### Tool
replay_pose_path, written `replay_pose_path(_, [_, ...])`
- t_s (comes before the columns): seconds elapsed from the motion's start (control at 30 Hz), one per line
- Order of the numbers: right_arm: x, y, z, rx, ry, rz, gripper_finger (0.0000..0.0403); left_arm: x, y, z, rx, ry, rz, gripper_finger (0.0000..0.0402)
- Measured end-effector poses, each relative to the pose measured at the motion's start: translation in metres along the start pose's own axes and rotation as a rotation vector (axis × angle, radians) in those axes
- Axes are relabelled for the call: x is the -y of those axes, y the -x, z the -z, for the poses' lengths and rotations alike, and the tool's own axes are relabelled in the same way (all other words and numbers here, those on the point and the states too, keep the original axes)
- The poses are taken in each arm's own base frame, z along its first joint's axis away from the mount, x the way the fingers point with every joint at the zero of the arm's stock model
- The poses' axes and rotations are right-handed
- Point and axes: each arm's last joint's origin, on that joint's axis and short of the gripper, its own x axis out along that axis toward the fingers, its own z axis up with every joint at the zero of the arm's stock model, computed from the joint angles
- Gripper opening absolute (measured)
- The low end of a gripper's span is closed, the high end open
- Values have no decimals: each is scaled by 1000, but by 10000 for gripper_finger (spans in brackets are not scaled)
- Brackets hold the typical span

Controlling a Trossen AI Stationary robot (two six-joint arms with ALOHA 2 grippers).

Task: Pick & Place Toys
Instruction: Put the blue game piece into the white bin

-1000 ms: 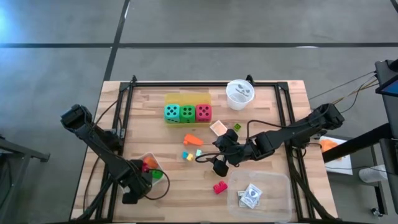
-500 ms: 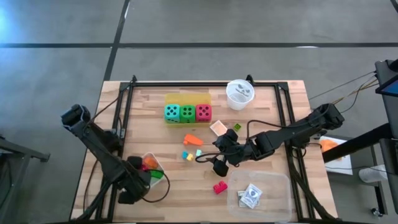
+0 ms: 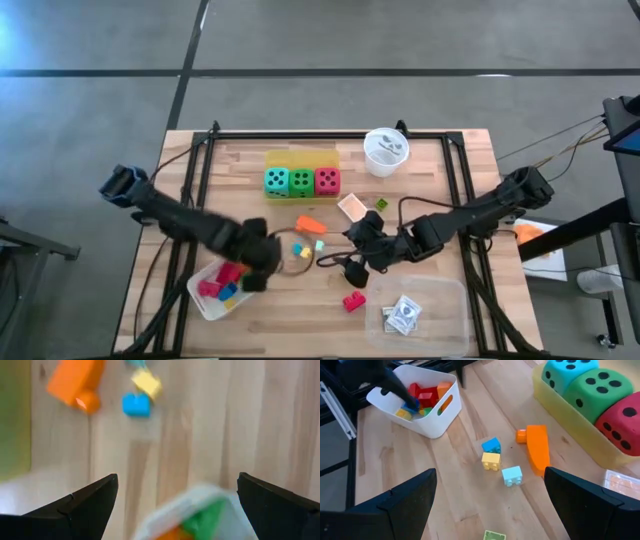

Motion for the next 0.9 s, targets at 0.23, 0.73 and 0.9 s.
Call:
replay_pose_path(0.23, [2, 5, 11, -59, 27, 64, 363, -34, -18, -24, 121, 211, 57, 397])
replay_pose_path(0.73, [22, 10, 28, -119, -50, 311, 363, -79, -81, -54, -117, 817, 98, 397])
replay_pose_path(0.9, [25, 8, 34, -131, -37, 327, 363, -79, -91, -60, -138, 871, 77, 397])
